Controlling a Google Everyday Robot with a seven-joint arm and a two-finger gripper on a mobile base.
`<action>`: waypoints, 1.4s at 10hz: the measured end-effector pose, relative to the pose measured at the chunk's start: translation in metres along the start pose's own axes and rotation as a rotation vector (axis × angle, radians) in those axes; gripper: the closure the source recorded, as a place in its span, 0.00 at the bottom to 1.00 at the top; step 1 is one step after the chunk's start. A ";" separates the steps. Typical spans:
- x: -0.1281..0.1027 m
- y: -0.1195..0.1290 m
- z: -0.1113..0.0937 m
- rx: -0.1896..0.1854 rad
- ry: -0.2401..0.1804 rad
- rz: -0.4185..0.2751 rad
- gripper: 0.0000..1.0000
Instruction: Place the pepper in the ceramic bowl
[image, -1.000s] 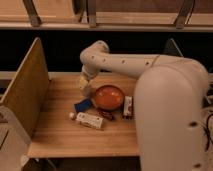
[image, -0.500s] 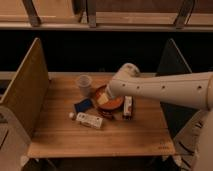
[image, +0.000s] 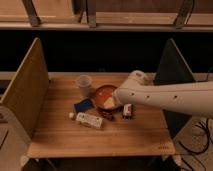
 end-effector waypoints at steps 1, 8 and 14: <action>0.001 0.020 0.008 -0.010 0.033 -0.060 0.20; 0.048 0.008 0.047 -0.016 0.186 0.127 0.20; 0.064 0.036 0.107 -0.168 0.261 0.240 0.20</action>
